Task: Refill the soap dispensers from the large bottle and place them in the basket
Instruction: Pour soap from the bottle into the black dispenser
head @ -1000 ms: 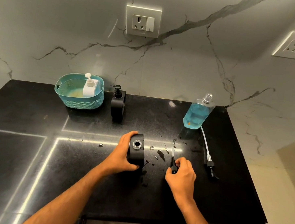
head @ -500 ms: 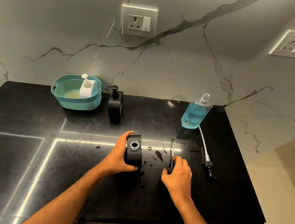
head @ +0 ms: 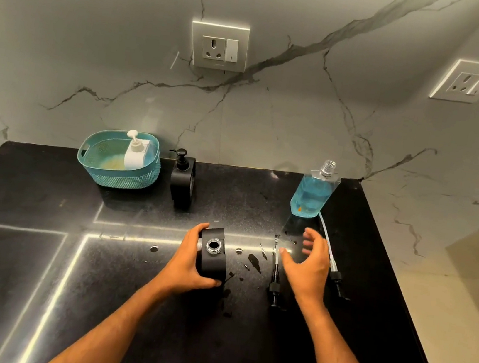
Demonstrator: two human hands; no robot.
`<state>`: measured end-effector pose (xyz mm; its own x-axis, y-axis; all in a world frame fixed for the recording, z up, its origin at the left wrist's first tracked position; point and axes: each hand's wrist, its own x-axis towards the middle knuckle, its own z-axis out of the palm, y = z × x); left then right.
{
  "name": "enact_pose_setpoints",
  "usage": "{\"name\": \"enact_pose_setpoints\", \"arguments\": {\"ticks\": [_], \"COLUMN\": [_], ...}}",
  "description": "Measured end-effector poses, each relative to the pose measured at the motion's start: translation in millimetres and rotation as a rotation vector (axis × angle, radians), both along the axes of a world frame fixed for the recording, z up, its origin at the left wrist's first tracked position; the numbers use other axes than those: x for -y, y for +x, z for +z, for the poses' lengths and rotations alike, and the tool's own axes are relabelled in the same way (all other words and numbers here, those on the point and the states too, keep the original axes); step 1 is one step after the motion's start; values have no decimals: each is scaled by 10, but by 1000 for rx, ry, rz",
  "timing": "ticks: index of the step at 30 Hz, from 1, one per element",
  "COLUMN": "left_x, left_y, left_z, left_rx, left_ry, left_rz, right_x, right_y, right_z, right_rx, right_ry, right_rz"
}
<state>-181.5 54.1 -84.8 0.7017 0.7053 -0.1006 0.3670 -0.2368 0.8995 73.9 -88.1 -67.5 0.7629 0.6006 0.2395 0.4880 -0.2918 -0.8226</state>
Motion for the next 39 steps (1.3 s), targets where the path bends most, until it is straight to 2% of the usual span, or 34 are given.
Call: {"name": "enact_pose_setpoints", "arguments": {"ticks": [4,12,23,29,39], "left_x": [-14,-121,-275,-342,-336], "left_y": [20,66,263,294,291], "left_z": [15,-11,-27,-27,5], "left_rx": [16,14,59,40,8], "left_ry": [-12,-5,-28,-12,-53], "left_rz": [5,38,48,37,24], "right_x": [-217,-561,-829,-925,-1001], "right_y": [465,1014,1449,1589,1521], "right_z": [135,205,141,100,74], "right_rx": [-97,-202,-369,-416,-375], "right_ry": [114,149,135,124,89], "right_rz": [-61,-57,167,212,181]}}
